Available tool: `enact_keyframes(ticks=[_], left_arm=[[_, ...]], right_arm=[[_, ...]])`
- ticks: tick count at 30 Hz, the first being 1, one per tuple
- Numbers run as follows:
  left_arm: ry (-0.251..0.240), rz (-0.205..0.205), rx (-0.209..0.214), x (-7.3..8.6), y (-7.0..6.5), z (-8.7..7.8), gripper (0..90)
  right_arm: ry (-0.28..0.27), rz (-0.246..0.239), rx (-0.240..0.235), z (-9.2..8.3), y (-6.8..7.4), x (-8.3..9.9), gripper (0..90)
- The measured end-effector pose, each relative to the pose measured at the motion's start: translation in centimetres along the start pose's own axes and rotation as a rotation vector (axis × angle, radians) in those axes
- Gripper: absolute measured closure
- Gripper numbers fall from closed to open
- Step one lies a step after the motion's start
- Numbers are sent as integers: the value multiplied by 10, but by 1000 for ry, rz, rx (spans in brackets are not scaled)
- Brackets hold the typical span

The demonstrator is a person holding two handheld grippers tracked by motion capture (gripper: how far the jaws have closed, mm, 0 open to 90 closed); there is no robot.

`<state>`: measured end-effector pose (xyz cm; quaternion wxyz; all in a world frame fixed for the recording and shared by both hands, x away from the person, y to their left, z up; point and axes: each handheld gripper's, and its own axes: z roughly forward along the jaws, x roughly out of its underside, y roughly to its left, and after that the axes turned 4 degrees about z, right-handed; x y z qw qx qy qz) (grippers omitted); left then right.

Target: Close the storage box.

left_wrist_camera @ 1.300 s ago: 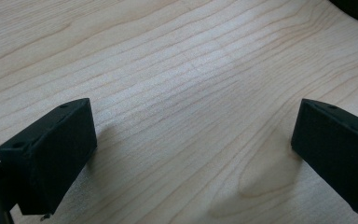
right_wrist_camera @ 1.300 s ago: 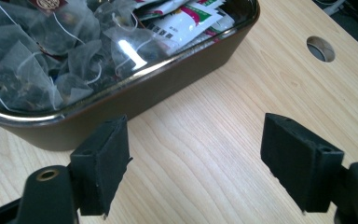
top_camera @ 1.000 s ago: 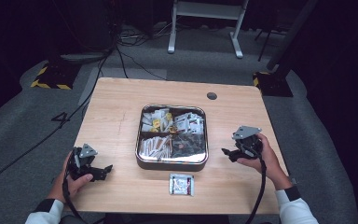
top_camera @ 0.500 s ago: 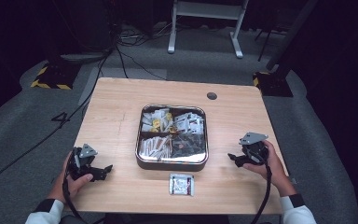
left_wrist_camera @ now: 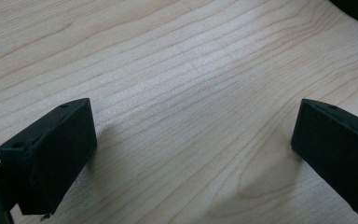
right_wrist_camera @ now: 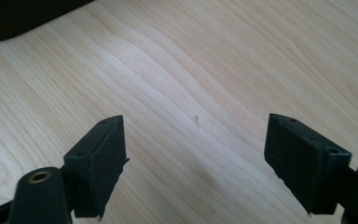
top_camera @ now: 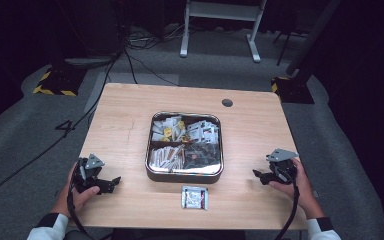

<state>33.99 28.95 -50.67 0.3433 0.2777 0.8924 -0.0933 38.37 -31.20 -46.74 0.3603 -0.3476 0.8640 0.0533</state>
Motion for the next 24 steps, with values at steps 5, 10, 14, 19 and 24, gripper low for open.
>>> enact_keyframes(ticks=[5,10,14,19,24], left_arm=[[0,-2,-1,0,0,0,3],[0,-2,-1,0,0,0,3],[0,-3,-2,0,0,0,3],[0,-3,-2,0,0,0,3],[0,-3,-3,0,0,0,2]], right_arm=[[0,34,26,-1,-5,19,210],[-16,84,29,-7,-10,34,210],[-36,127,18,-12,-14,44,210],[-41,170,11,-16,-17,54,209],[-47,218,-6,-16,-18,64,207]])
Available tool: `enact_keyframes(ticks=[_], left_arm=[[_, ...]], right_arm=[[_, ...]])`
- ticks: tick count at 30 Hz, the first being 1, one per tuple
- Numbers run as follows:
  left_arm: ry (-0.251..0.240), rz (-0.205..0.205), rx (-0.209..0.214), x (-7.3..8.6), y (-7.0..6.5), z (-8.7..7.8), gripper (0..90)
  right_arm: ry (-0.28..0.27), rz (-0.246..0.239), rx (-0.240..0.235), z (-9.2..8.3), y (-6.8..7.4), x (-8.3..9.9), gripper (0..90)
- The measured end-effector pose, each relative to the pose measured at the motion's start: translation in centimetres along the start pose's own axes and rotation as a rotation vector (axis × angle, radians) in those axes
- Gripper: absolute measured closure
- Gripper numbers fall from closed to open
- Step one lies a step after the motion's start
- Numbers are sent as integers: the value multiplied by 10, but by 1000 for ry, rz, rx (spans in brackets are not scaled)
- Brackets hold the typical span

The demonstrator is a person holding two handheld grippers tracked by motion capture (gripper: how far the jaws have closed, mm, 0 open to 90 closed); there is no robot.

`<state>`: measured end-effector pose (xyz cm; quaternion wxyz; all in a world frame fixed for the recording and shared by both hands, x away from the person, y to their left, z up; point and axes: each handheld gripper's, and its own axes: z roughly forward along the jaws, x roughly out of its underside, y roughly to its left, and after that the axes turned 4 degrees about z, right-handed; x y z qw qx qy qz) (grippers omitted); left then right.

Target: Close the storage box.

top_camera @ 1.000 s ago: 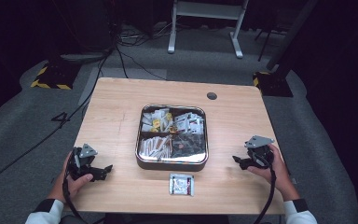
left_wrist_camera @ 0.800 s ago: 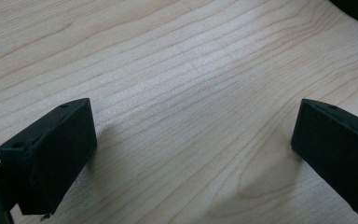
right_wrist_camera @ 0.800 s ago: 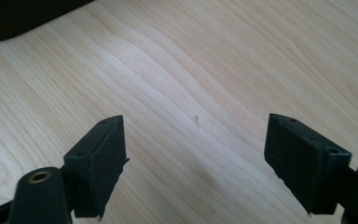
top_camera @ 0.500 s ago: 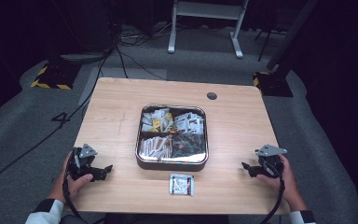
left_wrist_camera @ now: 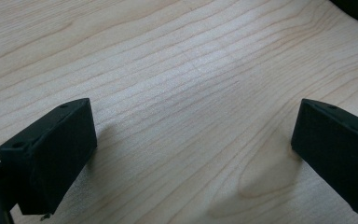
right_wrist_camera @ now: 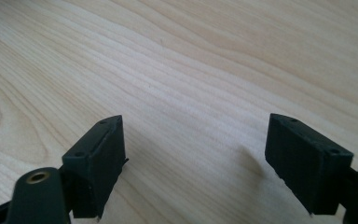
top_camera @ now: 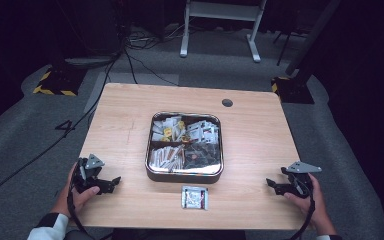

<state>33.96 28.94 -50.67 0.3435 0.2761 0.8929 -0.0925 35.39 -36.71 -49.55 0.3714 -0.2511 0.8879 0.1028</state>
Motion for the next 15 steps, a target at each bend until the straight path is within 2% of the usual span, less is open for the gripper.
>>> enact_keyframes(ticks=[3,7,15], left_arm=[[0,0,0,0,0,0,3],[0,-1,1,0,0,0,2],[0,-2,-1,0,0,0,2]], right_arm=[[-15,50,-14,0,-2,9,201],[-45,77,1,-2,-3,13,203],[-41,80,17,-1,-2,13,182]])
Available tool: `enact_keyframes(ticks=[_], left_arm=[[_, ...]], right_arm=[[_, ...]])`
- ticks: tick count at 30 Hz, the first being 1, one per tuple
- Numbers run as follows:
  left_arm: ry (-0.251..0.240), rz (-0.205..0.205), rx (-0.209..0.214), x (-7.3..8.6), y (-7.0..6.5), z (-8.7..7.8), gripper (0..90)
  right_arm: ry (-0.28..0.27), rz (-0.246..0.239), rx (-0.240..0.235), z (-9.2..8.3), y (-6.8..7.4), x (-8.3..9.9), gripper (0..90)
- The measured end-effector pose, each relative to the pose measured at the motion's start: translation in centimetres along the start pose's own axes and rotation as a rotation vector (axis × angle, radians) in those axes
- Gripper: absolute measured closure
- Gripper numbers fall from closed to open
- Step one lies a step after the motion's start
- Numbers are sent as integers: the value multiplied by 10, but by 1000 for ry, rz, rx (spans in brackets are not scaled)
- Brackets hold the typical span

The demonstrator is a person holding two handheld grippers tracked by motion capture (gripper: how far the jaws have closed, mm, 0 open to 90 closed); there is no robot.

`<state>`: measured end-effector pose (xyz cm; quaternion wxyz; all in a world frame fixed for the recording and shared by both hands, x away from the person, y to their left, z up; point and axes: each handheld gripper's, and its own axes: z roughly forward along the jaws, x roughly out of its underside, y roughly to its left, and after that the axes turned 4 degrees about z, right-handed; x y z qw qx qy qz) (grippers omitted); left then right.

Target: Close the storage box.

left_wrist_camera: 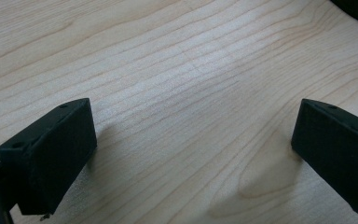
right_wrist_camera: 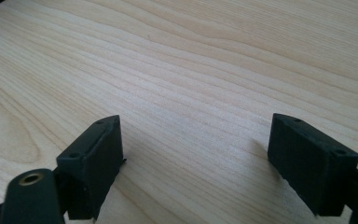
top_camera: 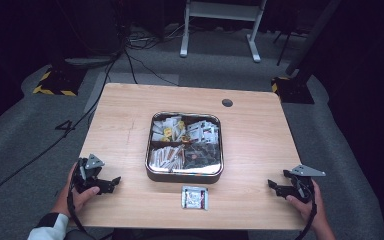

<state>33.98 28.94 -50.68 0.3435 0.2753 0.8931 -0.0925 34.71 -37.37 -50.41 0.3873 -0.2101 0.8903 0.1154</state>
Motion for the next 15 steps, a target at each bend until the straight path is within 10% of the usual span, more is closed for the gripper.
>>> enact_keyframes(ticks=[15], left_arm=[[3,0,2,0,0,0,1]], right_arm=[[-1,10,10,1,1,0,179]])
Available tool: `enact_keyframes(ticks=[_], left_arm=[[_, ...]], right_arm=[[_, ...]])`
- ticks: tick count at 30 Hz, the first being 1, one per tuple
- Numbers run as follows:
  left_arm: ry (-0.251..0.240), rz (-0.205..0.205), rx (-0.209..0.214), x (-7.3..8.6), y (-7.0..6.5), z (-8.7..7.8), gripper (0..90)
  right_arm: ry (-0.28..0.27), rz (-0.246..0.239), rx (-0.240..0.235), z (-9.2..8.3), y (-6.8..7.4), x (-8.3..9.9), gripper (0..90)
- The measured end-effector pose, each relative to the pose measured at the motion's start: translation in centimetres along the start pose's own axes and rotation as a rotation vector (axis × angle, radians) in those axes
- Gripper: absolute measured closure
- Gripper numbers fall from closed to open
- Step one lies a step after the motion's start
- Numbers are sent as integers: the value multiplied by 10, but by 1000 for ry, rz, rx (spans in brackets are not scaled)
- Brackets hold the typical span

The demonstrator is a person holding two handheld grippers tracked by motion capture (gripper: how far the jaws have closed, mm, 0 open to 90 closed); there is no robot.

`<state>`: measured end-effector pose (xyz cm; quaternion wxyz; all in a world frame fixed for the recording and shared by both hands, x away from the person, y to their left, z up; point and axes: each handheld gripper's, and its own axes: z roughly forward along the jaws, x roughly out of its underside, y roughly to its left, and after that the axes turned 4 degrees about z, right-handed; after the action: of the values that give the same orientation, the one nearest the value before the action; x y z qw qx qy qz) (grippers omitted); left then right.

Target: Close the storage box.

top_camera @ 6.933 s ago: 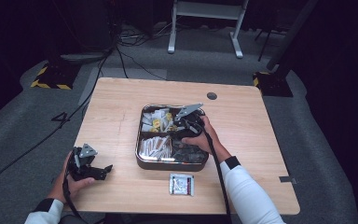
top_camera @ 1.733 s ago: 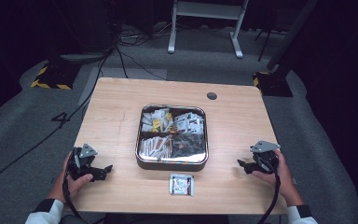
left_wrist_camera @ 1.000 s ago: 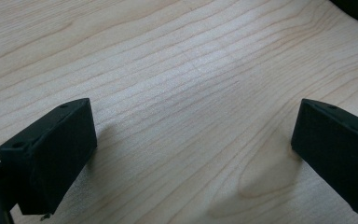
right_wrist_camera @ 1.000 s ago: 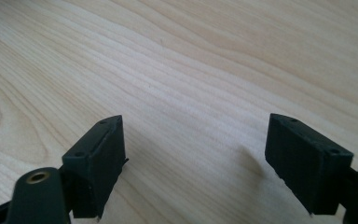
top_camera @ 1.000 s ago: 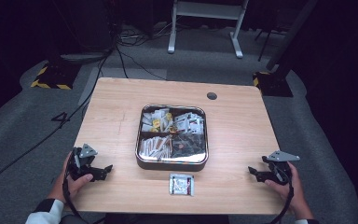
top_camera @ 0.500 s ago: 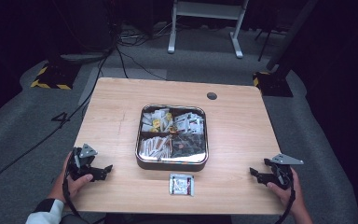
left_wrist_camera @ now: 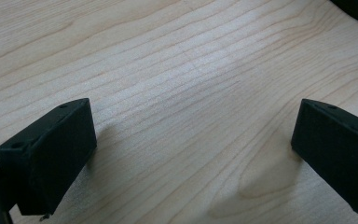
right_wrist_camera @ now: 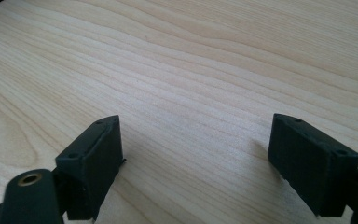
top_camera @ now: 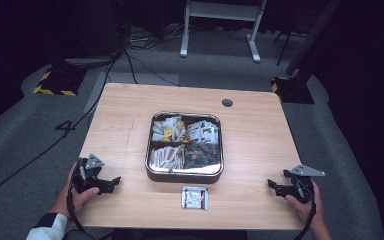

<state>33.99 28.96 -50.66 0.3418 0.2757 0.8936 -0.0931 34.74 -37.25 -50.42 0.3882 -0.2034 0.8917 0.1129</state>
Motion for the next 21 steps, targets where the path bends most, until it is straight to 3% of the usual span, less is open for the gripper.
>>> enact_keyframes(ticks=[21], left_arm=[[3,0,2,-1,1,0,0]], right_arm=[[1,1,1,0,0,0,175]])
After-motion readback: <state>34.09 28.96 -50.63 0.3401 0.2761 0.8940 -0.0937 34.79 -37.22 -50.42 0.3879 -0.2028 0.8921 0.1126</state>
